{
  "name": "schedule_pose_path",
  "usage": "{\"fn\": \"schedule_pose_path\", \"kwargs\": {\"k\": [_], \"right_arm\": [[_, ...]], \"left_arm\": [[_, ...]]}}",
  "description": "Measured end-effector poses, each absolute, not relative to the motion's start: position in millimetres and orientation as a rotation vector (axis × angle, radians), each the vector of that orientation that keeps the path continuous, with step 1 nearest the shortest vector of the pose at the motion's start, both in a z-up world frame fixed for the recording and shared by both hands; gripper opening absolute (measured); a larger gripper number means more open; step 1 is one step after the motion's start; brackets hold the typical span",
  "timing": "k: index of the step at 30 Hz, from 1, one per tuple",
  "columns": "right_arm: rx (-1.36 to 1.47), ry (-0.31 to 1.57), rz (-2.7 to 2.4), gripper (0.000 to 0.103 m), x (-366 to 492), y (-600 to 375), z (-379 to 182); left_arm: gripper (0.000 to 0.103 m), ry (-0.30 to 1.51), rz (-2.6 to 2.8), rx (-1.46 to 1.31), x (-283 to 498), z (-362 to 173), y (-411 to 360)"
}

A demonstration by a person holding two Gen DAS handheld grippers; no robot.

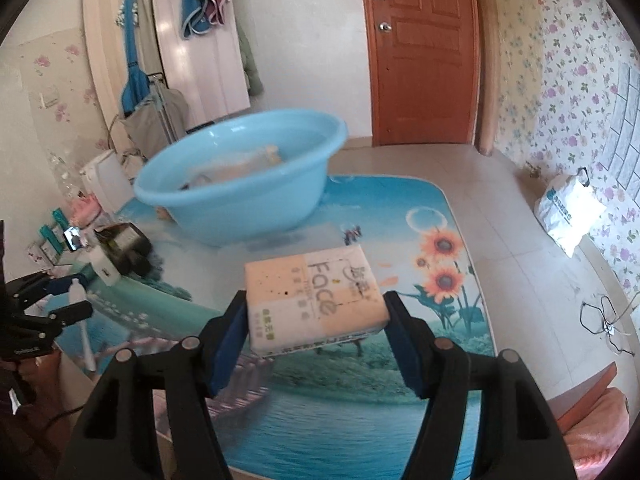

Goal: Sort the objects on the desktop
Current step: 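Carry hook and tissue pack over the basin and open both tools to drop them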

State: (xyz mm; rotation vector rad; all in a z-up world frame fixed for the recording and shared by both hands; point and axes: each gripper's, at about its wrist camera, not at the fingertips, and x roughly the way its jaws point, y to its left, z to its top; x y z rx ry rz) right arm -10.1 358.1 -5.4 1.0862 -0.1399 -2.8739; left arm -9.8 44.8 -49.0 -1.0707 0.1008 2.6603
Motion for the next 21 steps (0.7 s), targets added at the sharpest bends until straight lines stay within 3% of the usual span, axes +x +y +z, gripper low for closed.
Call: {"fn": "schedule_pose_path", "kwargs": {"k": [21], "right_arm": [[0.979,-0.113,-2.826,0.065,-13,328,20]], "left_arm": [[0.055,0.062,2.685,-0.964,-12,-15,45]]}}
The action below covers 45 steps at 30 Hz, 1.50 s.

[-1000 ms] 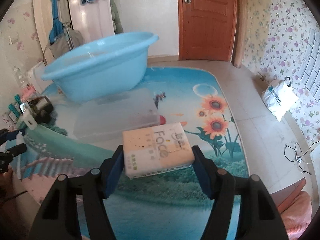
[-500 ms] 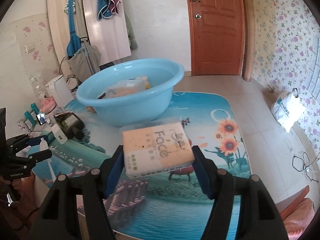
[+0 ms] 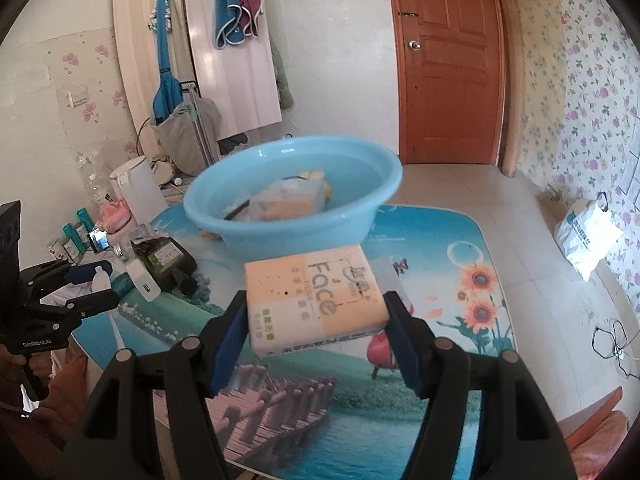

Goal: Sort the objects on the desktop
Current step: 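Carry hook and tissue pack over the basin and open both tools to drop them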

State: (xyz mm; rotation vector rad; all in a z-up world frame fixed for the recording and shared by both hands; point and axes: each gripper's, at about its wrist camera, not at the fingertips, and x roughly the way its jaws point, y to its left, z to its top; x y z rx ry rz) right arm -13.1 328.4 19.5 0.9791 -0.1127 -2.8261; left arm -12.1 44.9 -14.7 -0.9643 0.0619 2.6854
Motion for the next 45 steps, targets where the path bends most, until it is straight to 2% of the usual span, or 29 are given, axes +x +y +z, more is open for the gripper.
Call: {"fn": "schedule_pose_path", "kwargs": {"k": [23,38,42,43,45], "right_arm": [[0.86,0.0,-2.757,0.065,-86,297,52],[0.917,0.0,-2.719,0.065,-135,309,31],[0.96,0.002,-2.716,0.065,-142,308,21],[0.974,-0.003,-2.713,0.065,-143,309,19],[0.992,-0.004,-2.707,0.066,-143,309,15]], "left_arm": [[0.055,0.058,2.667,-0.772,-103,34,65],[0.056,0.051,2.608,-0.811,-179,22,83],[0.065,0.087,2.623,-0.807,-189,21,90],[0.075,0.085,2.62,-0.81,-190,21,90],[0.085,0.047,2.599,-0.804,-189,23,88]]}}
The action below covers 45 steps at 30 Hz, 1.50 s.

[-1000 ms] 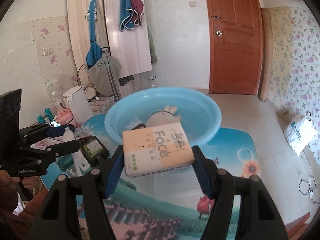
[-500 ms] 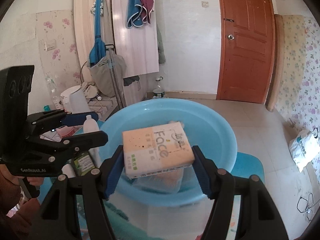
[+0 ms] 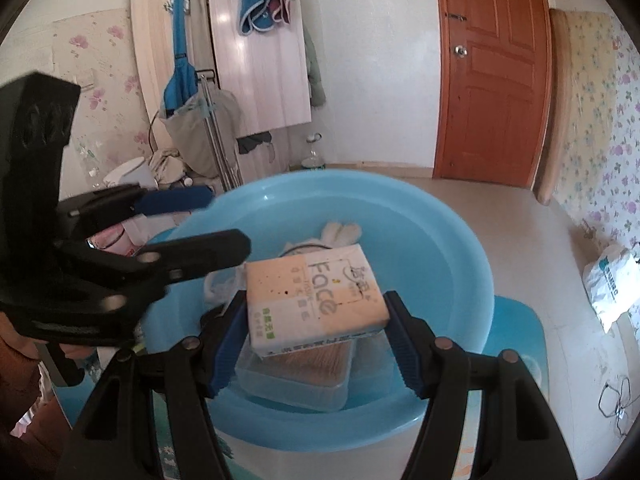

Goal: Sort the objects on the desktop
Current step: 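Carry hook and tissue pack over the basin and open both tools to drop them, then move left tool to the green packet while right tool moves to the clear plastic box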

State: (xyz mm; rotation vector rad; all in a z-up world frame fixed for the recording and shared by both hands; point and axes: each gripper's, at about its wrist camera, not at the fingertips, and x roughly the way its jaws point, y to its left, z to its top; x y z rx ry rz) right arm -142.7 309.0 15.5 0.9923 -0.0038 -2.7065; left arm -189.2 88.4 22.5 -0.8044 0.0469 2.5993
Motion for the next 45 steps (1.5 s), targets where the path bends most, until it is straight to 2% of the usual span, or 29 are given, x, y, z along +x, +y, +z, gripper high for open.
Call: {"fn": "schedule_pose_path", "kwargs": {"k": [7,13,26,37,41,42,44,45], "right_arm": [[1.003,0.019,-2.726,0.066,-136,304,16],[1.001,0.063,-2.73,0.074,-121,299,16],[0.972,0.076,-2.785,0.074,-85,291,24],[1.103,-0.032,-2.778,0.076,-60,300,-5],[1.139,0.001,-2.791,0.077,-56,302,-14],[1.15,0.02,-2.802,0.078,-56,303,-16],[1.164,0.041,-2.819,0.095,-57,304,-20],[1.159,0.043,-2.83,0.099,-57,304,-21]], "left_arm": [[0.094,0.071,2.626,-0.823,-173,21,79],[0.096,0.074,2.659,-0.869,-142,12,64],[0.097,0.044,2.718,-0.973,-70,-13,23],[0.097,0.032,2.783,-1.108,-31,-43,-18],[0.097,0.022,2.802,-1.143,-27,-51,-27],[0.097,0.021,2.81,-1.149,-26,-53,-30],[0.097,0.009,2.818,-1.161,-26,-55,-36],[0.097,0.005,2.819,-1.169,-27,-56,-37]]}}
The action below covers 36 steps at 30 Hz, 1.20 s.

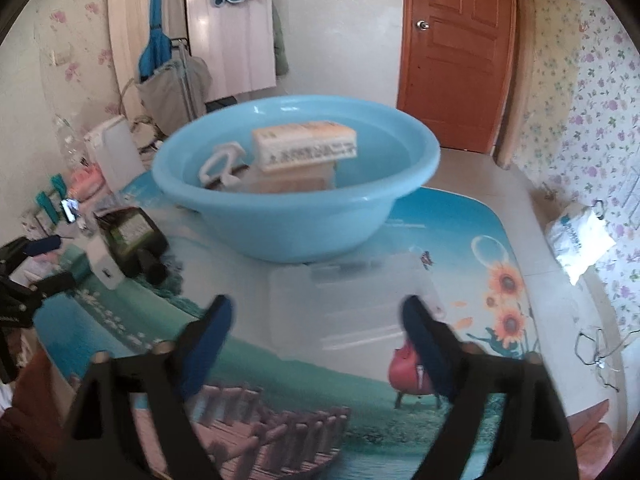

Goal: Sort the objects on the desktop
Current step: 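Move left tool to the green packet while right tool moves to the clear plastic box, then grasp the green packet with left tool while right tool grasps the clear plastic box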

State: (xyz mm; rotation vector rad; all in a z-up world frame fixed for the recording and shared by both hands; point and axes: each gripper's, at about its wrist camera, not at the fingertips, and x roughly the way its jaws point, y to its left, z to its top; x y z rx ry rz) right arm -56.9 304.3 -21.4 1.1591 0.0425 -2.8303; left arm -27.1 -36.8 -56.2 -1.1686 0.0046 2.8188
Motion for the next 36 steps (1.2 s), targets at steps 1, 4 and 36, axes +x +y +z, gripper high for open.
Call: {"fn": "schedule_pose_path", "kwargs": {"k": [1,4,36], "right_arm": [[1.152,0.036,-2.834,0.102,-57,306,-22],[1.145,-0.017,-2.822,0.103,-59,311,-25],[1.438,-0.14,-2.97,0.103,-44,381,-51]], "left_arm": [[0.097,0.005,2.819,-1.181,-28,-59,-39],[0.097,0.026,2.815,-1.224,-30,-68,-42],[0.045,0.041,2.755,-1.226,-27,-79,-33]]}}
